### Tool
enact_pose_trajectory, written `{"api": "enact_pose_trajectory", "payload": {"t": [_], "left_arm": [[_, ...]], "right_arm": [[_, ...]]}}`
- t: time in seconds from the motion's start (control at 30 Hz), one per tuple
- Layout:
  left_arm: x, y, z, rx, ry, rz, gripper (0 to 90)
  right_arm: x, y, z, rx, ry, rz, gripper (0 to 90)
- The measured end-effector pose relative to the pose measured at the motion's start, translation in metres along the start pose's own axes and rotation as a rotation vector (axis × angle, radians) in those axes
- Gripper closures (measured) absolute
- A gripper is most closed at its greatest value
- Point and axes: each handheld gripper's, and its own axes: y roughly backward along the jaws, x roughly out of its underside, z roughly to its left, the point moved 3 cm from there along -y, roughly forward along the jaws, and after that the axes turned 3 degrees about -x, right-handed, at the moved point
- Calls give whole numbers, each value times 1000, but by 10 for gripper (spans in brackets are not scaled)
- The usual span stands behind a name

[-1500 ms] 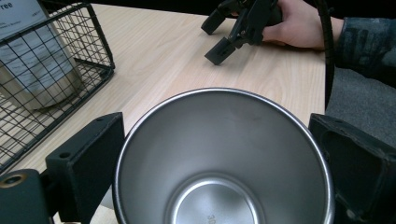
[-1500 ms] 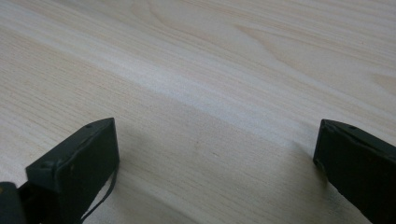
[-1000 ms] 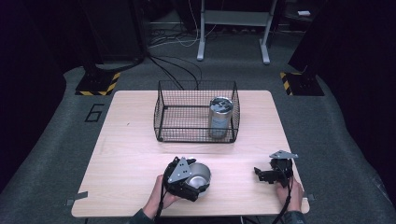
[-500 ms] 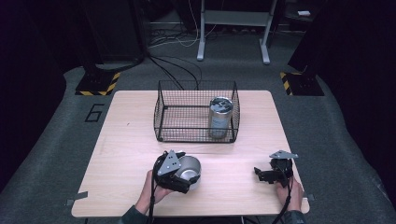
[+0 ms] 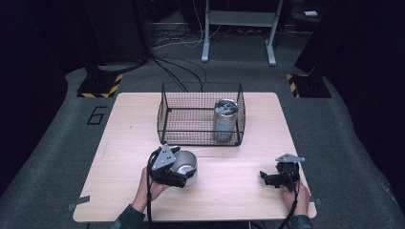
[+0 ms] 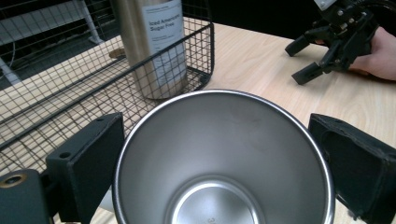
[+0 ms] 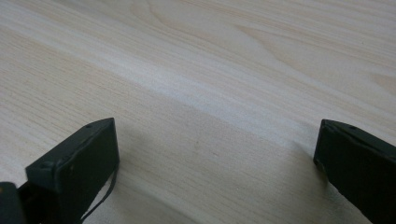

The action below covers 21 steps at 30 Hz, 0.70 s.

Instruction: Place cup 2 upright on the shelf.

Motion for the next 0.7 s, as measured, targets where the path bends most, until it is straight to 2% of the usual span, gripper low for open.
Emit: {"api": "enact_pose_trajectory", "payload": {"t": [0.17, 0.23, 0.57, 0.7], "left_arm": [[-5, 2, 8, -8, -7, 2, 66], [-7, 3, 12, -23, -11, 1, 66], [-17, 8, 30, -51, 7, -17, 66], [-23, 8, 37, -57, -4, -9, 66]], "right_arm": [[0, 0, 0, 0, 0, 0, 0], [0, 0, 0, 0, 0, 0, 0], [0, 0, 0, 0, 0, 0, 0], [0, 0, 0, 0, 0, 0, 0]]}}
